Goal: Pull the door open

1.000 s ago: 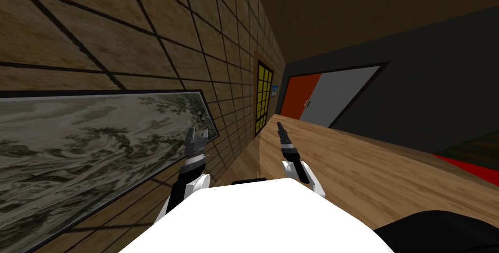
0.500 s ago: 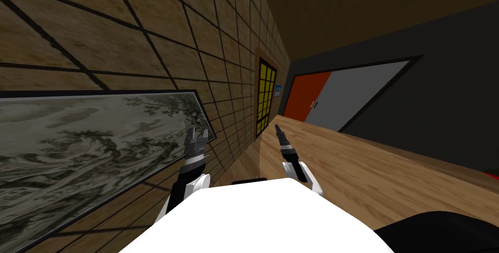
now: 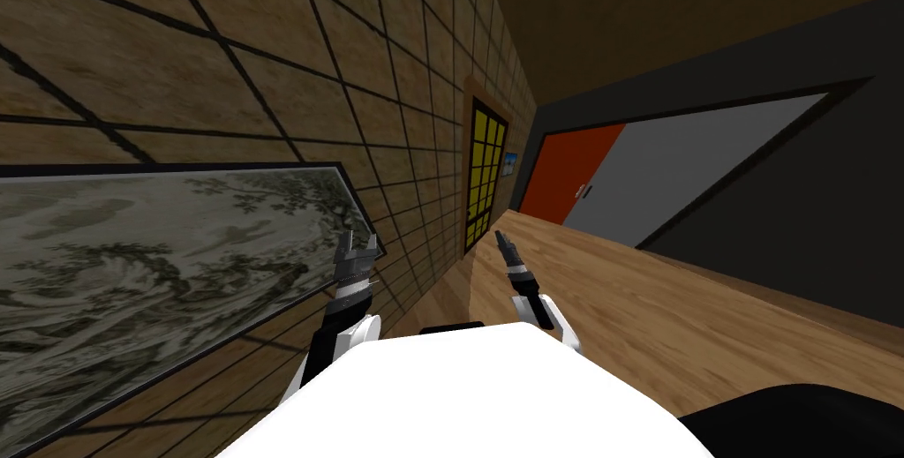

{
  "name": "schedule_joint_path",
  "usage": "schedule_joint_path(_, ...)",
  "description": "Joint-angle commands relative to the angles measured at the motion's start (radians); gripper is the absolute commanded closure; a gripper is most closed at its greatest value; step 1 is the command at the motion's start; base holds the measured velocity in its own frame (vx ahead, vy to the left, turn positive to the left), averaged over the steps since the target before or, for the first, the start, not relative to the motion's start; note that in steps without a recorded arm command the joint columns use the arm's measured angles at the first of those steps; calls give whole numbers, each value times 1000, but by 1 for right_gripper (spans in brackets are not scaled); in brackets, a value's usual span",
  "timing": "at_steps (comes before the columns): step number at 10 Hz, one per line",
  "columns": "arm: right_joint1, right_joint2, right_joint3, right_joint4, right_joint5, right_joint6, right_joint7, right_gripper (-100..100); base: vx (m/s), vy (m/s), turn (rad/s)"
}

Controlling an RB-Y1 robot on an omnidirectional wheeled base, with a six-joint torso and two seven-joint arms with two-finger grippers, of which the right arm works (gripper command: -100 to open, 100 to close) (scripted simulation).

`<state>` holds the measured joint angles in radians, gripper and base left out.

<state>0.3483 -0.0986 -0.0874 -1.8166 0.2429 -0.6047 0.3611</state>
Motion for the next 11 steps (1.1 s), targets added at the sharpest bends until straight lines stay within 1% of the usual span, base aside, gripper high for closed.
schedule_joint_path(1,-4,-3,-6,43,18,-19,36,-100,96,-88,128)
schedule_joint_path(11,-40,-16,-35,226,83,-93,170,-100,85,-83,99)
